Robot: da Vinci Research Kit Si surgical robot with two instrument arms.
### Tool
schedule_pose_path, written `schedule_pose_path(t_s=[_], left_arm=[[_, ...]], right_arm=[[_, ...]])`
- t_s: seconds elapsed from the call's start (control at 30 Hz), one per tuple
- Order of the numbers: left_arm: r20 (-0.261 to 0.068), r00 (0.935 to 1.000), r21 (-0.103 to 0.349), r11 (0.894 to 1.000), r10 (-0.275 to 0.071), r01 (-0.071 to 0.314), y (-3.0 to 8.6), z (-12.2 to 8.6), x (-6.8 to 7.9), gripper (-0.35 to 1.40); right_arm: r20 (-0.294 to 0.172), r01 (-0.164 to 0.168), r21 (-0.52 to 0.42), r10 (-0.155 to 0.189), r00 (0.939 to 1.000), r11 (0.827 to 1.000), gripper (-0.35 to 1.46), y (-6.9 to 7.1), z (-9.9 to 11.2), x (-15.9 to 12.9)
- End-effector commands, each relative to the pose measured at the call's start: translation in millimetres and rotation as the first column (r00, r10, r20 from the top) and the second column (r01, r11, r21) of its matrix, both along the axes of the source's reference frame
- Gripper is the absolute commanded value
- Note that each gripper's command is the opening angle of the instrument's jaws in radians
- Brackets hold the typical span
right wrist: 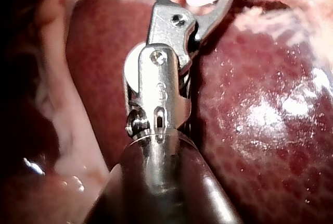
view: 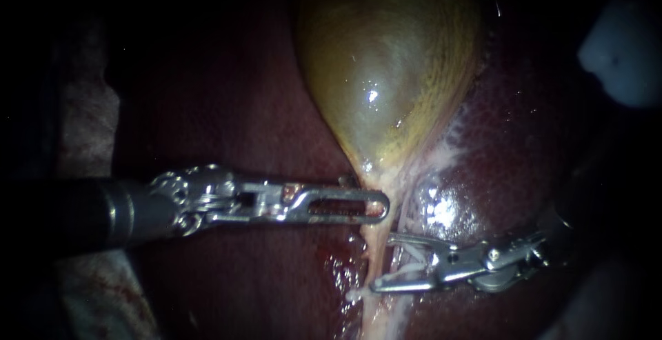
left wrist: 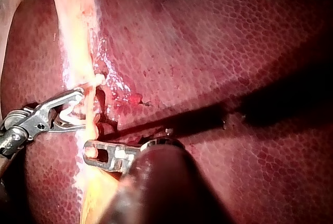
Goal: Clipping second clip left tube
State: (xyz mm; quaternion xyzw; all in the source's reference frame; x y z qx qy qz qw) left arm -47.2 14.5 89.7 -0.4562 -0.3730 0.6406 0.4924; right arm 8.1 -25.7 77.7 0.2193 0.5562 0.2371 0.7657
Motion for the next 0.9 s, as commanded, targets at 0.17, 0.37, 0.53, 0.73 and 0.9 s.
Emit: schedule_pose_path(t_s=[0.17, 0.37, 0.53, 0.73, 0.9], left_arm=[[0.000, 1.0000, 0.000, 1.000, 0.000, 0.000, 0.0, 0.0, 0.0, -0.35], [0.000, 1.0000, 0.000, 1.000, 0.000, 0.000, 0.0, 0.0, 0.0, -0.35], [0.000, 1.0000, 0.000, 1.000, 0.000, 0.000, 0.0, 0.0, 0.0, -0.35], [0.000, 1.0000, 0.000, 1.000, 0.000, 0.000, 0.0, 0.0, 0.0, -0.35], [0.000, 1.0000, 0.000, 1.000, 0.000, 0.000, 0.0, 0.0, 0.0, -0.35]], right_arm=[[-0.004, 0.001, 0.008, -0.001, 1.0000, 1.000, 0.60, -0.2, 0.2, 1.2], [-0.005, -0.001, 0.019, 0.001, 1.0000, 1.000, 0.59, -0.1, 0.6, 2.1], [-0.013, 0.002, 0.037, -0.002, 0.9999, 0.999, 0.57, -0.5, 1.5, 2.5], [-0.014, 0.001, 0.048, -0.001, 0.9999, 0.999, 0.56, -1.0, 2.2, 2.4], [-0.017, 0.003, 0.060, -0.002, 0.9998, 0.998, 0.55, -1.2, 2.2, 2.4]])
